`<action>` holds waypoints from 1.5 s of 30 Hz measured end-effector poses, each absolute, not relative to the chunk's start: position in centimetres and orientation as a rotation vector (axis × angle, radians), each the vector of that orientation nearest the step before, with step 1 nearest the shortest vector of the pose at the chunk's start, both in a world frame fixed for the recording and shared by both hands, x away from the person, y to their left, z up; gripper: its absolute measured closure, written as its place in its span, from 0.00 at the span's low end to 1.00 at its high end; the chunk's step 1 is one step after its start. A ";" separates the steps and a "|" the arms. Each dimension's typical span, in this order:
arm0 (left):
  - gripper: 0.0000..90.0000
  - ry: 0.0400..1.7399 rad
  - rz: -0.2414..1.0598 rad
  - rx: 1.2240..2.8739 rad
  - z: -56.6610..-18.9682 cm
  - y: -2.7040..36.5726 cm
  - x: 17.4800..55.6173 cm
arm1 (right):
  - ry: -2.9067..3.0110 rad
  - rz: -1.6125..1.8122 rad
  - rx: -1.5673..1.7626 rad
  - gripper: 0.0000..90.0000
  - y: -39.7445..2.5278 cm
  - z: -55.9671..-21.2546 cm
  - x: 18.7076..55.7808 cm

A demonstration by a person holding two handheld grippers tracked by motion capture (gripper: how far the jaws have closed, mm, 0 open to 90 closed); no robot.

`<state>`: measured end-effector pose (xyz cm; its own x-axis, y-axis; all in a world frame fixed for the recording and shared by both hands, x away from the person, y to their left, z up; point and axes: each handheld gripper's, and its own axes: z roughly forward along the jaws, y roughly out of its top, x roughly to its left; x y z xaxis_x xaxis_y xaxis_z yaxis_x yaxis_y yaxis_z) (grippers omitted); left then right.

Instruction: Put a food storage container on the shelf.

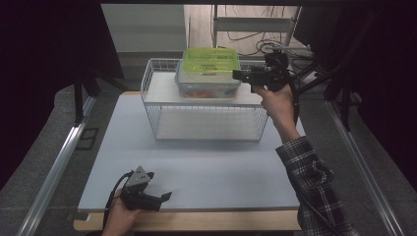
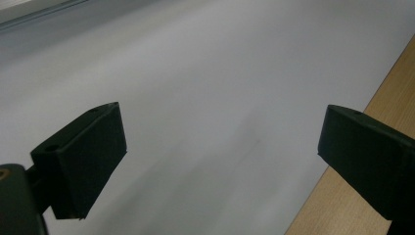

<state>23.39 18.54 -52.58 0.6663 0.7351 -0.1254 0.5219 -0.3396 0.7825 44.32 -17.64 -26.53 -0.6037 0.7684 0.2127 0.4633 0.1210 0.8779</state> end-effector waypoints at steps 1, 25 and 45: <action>0.04 0.973 0.315 2.023 -52.6 18.5 23.4 | 2.112 1.477 1.203 0.23 -17.7 -26.6 44.2; 0.04 0.974 0.295 1.999 -52.6 18.6 23.5 | 2.190 1.446 1.069 0.11 -18.0 -29.5 41.3; 0.04 0.966 0.288 2.003 -52.7 18.5 23.5 | 2.237 1.364 0.964 0.05 -17.6 -32.1 39.7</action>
